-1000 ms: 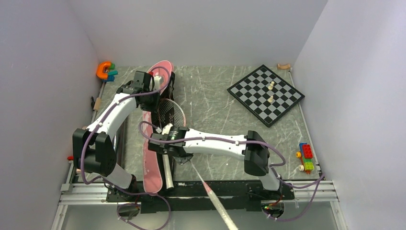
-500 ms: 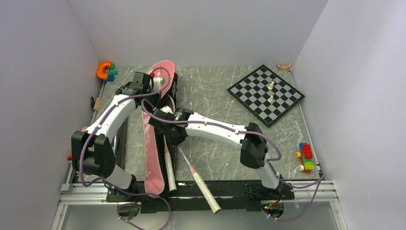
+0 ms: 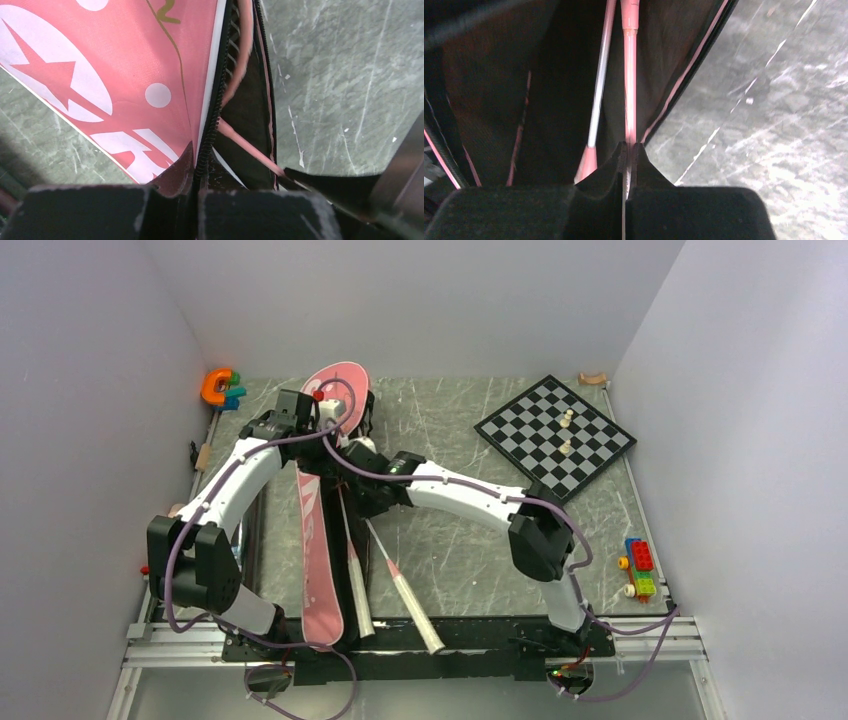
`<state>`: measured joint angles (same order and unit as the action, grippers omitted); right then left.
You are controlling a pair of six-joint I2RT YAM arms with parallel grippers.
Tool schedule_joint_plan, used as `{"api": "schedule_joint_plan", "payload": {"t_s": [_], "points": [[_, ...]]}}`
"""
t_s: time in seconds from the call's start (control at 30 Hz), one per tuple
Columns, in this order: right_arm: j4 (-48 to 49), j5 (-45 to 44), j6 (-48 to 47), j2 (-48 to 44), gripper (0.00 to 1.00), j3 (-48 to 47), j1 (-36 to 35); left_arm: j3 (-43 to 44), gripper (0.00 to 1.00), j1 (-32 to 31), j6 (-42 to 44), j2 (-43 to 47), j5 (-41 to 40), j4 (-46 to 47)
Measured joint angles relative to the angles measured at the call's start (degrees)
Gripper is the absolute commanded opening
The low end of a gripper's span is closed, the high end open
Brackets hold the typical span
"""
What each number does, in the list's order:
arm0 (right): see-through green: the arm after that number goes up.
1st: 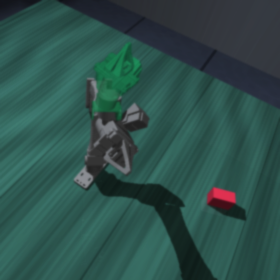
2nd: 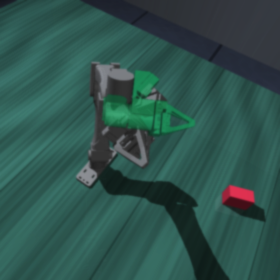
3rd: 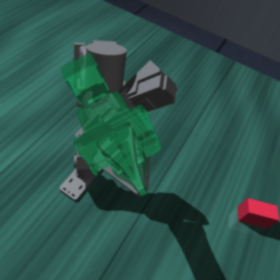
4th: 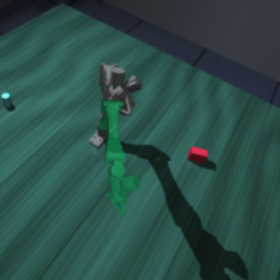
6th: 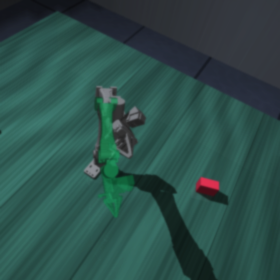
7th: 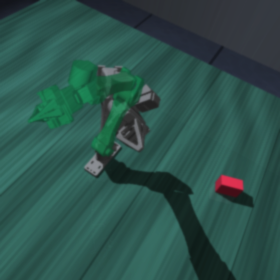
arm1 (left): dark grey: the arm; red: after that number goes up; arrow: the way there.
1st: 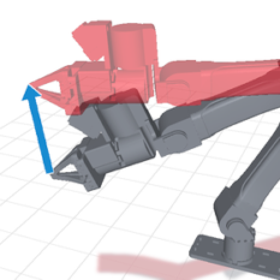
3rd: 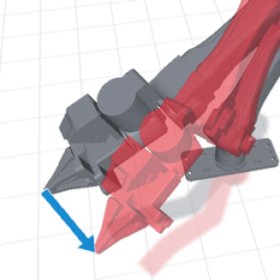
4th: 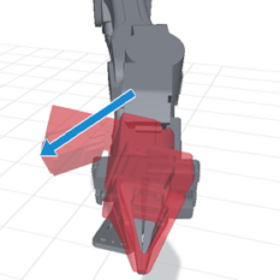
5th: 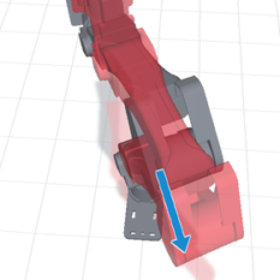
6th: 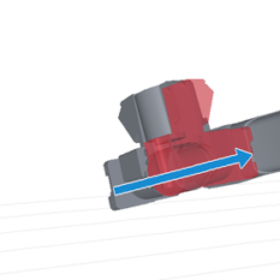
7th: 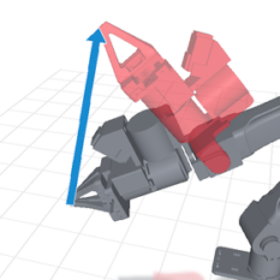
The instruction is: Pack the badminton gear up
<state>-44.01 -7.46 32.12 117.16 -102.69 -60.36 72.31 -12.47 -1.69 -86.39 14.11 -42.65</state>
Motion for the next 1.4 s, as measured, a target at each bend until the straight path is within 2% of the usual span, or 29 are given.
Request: {"api": "schedule_joint_plan", "payload": {"t_s": [0.2,0.4,0.83,0.87,0.93,1.03,1.23,1.4], "points": [[11.8,4.85,3.52,-4.81,0.0,7.37,5.2,0.0,0.0,-0.2,0.04,0.33,2.16,0.04],[20.22,8.96,8.11,-6.1,0.0,11.63,7.48,0.0,0.0,-0.22,0.15,0.33,2.84,-0.04],[31.71,5.84,18.53,-6.23,0.0,16.0,8.04,0.0,0.0,-1.05,0.42,1.55,6.4,0.0],[32.24,5.9,18.73,-6.16,0.01,16.0,8.04,0.0,0.0,-1.07,0.48,1.77,6.62,-0.02],[33.16,6.38,19.08,-5.99,0.21,16.0,8.04,0.0,0.0,-1.09,0.59,2.21,6.86,-0.02],[34.34,6.95,19.47,-5.25,0.33,15.98,8.02,0.0,0.0,-1.09,0.59,2.56,7.08,-0.13],[34.07,7.87,19.41,-4.9,0.47,15.98,8.35,0.0,0.0,-1.27,0.61,2.56,7.63,-1.64],[33.31,8.22,18.99,-5.01,0.51,15.98,8.76,0.0,0.0,-1.27,0.59,2.56,7.61,-1.75]]}}
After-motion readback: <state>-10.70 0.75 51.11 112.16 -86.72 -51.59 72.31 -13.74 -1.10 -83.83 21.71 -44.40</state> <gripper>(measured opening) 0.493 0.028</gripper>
